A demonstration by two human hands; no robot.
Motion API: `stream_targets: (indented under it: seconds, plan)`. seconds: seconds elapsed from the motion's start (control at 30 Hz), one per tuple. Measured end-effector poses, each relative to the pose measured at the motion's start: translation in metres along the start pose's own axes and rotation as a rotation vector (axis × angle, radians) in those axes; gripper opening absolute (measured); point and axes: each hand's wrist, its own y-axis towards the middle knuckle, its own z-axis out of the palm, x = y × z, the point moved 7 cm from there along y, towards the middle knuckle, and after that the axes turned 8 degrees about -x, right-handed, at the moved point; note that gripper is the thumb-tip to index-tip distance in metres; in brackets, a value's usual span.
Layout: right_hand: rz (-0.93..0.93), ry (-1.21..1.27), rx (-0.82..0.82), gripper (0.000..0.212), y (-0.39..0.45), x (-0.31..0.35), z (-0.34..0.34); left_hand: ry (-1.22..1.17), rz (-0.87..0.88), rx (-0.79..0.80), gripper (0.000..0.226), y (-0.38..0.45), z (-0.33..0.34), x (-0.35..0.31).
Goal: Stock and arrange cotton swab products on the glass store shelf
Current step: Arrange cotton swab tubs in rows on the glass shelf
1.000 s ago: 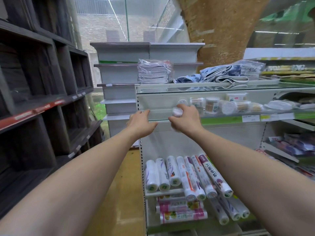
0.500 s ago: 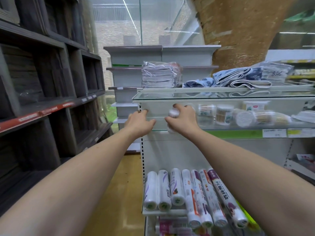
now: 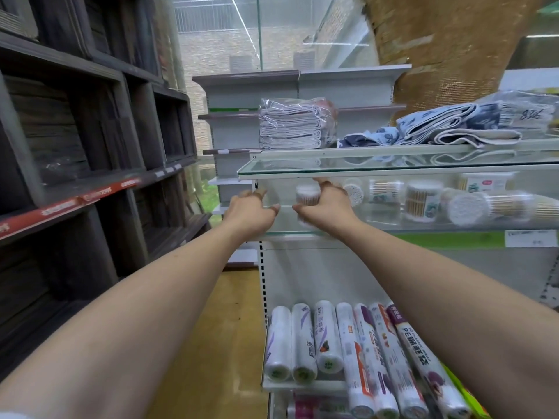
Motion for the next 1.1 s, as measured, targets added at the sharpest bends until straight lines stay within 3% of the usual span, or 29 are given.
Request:
stream_targets:
  seconds: [0.2,0.37,0.47,0.57,0.77,0.93,1.1]
  plan:
    - [0.019,0.006,0.144,0.097,0.008,0.007,0.017,-0.042,0.017,0.016,0.068,0.014,0.002,0.009]
    - [0.072,-0.047,0.084,0.108,0.014,0.002,0.018,-0.068,0.048,0.003,0.062,0.020,-0.001,0.015]
    - [0.093,-0.097,0.027,0.090,0.018,0.004,0.016,-0.061,0.059,-0.001,0.063,0.026,-0.002,0.019]
    - [0.144,0.020,0.052,0.070,0.023,0.002,0.024,-0.050,0.052,0.006,0.066,0.033,-0.001,0.025]
    - [0.150,0.050,0.091,0.051,0.027,0.003,0.031,-0.062,0.026,-0.022,0.063,0.040,0.001,0.032]
    - [0.134,0.044,0.002,0.085,0.033,0.004,0.040,-0.054,0.017,-0.030,0.061,0.043,0.004,0.033]
    - [0.180,0.197,0.060,0.042,0.039,0.001,0.040,-0.068,0.025,-0.023,0.061,0.046,0.006,0.035]
